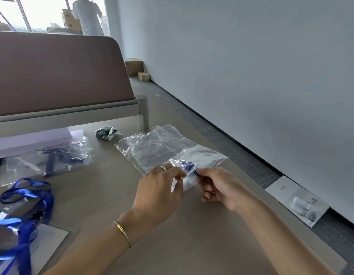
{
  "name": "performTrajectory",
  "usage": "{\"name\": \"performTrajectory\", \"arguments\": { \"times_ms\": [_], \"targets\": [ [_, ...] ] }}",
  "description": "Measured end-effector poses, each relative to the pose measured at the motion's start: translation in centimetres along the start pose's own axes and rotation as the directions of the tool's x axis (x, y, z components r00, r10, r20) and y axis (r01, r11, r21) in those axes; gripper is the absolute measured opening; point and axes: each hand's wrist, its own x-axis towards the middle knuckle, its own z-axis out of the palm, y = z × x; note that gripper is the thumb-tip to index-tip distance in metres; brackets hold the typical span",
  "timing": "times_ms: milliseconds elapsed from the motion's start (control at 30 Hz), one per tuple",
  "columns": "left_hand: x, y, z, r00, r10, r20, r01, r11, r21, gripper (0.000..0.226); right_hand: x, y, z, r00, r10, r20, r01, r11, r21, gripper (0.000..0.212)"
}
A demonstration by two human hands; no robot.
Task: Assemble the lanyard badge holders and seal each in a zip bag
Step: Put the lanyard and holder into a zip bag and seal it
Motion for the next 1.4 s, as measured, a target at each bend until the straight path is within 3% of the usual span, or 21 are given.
{"name": "performTrajectory", "arguments": {
  "times_ms": [133,233,267,333,400,467,600,700,900,1000,1100,1200,1300,1400],
  "targets": [
    [-0.1,-0.2,-0.2,1.0,0.01,0.002,-0.01,1.0,0.019,0.014,0.4,0.1,0.2,1.0,-0.002,-0.012,0.001,0.994,-0.105,0.034],
    [-0.2,-0.5,-0.2,1.0,0.001,0.018,-0.001,0.999,0.038,0.015,0.4,0.8,0.3,0.985,-0.097,-0.145,0.059,0.967,-0.246,0.033],
    [-0.2,-0.6,-0.2,1.0,-0.003,0.031,0.001,0.999,0.044,0.016,0.6,1.3,0.1,0.96,-0.19,-0.206,0.099,0.917,-0.387,0.033],
    [-0.3,-0.7,-0.2,0.998,-0.005,0.06,0.002,0.999,0.05,0.019,0.6,1.9,-0.6,0.864,-0.414,-0.286,0.115,0.716,-0.689,0.033],
    [-0.4,-0.8,-0.3,0.996,-0.005,0.089,0.0,0.998,0.06,0.023,0.6,2.4,-1.6,0.767,-0.539,-0.348,0.08,0.619,-0.781,0.028],
    [-0.5,-0.8,-0.5,0.99,-0.018,0.138,0.005,0.995,0.095,0.028,0.3,2.4,-2.5,0.711,-0.575,-0.404,0.053,0.618,-0.785,0.027],
    [-0.7,-0.7,-1.6,0.965,-0.141,0.223,0.074,0.955,0.287,0.04,0.6,3.0,-3.3,0.71,-0.593,-0.379,0.103,0.62,-0.777,0.046],
    [-0.9,-1.1,-2.6,0.95,-0.208,0.231,0.113,0.924,0.367,0.033,0.9,3.0,-2.8,0.738,-0.576,-0.351,0.201,0.684,-0.701,0.029],
    [-0.8,-2.9,-3.9,0.914,-0.378,0.145,0.356,0.921,0.158,0.016,0.7,2.8,-1.4,0.791,-0.538,-0.29,0.398,0.814,-0.424,0.018],
    [-0.5,-3.7,-4.2,0.89,-0.439,0.123,0.433,0.898,0.074,0.013,0.6,2.6,-1.0,0.824,-0.48,-0.299,0.401,0.869,-0.29,0.015],
    [0.0,-4.8,-4.0,0.86,-0.476,0.182,0.487,0.873,-0.016,0.014,0.6,2.6,-0.8,0.84,-0.444,-0.312,0.388,0.894,-0.226,0.014],
    [0.3,-5.0,-4.0,0.821,-0.493,0.286,0.569,0.746,-0.345,0.007,0.6,2.5,-0.8,0.842,-0.427,-0.329,0.386,0.904,-0.184,0.016],
    [0.4,-4.8,-4.7,0.777,-0.52,0.354,0.618,0.527,-0.583,0.008,0.4,2.0,-0.6,0.841,-0.417,-0.344,0.383,0.909,-0.165,0.019],
    [0.8,-4.9,-5.6,0.746,-0.499,0.441,0.607,0.237,-0.759,0.013,0.2,0.9,-0.3,0.838,-0.412,-0.357,0.405,0.909,-0.098,0.019]
  ]
}}
